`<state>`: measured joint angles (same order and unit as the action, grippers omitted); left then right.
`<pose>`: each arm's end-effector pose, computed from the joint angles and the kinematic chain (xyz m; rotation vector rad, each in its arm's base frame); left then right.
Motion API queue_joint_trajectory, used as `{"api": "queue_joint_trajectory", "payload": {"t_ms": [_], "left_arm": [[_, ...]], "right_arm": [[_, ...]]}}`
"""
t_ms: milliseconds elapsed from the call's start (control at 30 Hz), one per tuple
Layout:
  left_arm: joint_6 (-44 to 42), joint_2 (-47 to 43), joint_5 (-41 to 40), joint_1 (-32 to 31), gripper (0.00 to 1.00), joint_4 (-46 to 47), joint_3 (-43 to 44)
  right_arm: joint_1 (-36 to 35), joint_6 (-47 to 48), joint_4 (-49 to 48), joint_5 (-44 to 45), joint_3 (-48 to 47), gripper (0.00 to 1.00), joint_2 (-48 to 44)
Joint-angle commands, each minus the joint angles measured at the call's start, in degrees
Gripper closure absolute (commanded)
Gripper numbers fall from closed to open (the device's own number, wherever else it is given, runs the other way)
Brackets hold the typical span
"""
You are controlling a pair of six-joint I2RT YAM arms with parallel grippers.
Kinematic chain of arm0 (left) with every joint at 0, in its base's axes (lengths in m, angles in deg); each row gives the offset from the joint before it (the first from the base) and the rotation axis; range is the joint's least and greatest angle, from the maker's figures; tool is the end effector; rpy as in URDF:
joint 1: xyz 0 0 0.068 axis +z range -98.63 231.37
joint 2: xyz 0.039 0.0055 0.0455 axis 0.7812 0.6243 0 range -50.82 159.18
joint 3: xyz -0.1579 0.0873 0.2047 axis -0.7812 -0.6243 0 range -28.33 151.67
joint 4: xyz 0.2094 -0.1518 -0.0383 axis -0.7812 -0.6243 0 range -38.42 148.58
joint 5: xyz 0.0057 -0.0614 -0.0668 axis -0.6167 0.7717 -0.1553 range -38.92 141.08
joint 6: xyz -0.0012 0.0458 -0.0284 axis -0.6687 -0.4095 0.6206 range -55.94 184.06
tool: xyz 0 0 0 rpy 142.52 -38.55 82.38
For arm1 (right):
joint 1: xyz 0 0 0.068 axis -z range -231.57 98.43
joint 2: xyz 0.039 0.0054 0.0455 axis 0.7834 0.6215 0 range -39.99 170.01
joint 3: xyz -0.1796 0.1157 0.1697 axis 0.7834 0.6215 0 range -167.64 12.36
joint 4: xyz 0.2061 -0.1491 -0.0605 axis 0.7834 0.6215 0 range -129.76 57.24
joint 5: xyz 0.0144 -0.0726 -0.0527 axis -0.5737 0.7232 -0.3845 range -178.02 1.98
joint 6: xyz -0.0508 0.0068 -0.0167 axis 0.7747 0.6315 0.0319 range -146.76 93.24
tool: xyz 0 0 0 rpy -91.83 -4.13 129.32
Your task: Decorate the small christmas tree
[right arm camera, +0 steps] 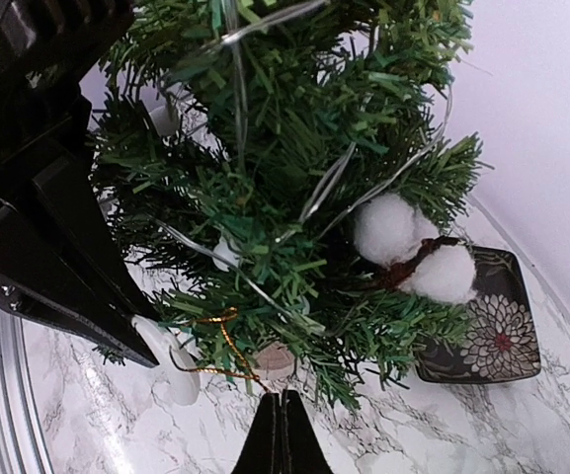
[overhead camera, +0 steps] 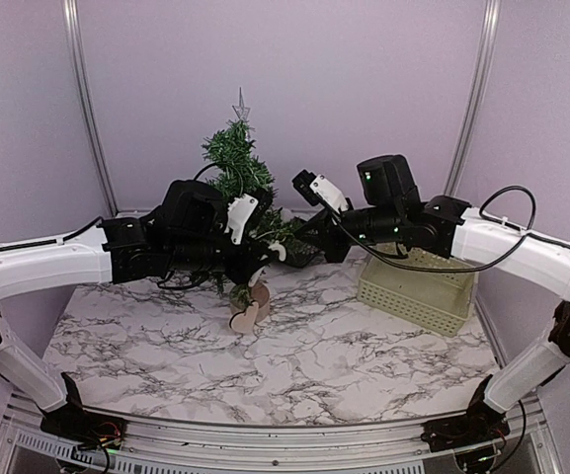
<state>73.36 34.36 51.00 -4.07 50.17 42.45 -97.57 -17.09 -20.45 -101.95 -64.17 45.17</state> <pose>0.1992 -0.2892 0.3313 0.7998 1.8802 -0.7256 0.2334 0.2541 0.3483 -1.1166 1.7846 0.6374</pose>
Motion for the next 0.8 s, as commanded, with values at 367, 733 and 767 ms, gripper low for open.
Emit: {"api": "queue_joint_trajectory", "payload": {"t_ms": [367,733,767], "left_arm": [[-1.5,2.3,0.4,0.1,1.00,-3.4,3.9],[-1.2,0.9,-5.1,0.1,1.00,-4.4,2.6],[-1.3,0.7,-5.2,0.1,1.00,-4.4,2.5]], "right_arm": [[0.2,1.0,0.6,3.2,-1.3,1.00,1.2],[0.3,0.8,-0.4,2.9,-4.6,1.00,4.4],[0.2,0.8,-0.5,2.9,-4.8,1.00,4.5]]}}
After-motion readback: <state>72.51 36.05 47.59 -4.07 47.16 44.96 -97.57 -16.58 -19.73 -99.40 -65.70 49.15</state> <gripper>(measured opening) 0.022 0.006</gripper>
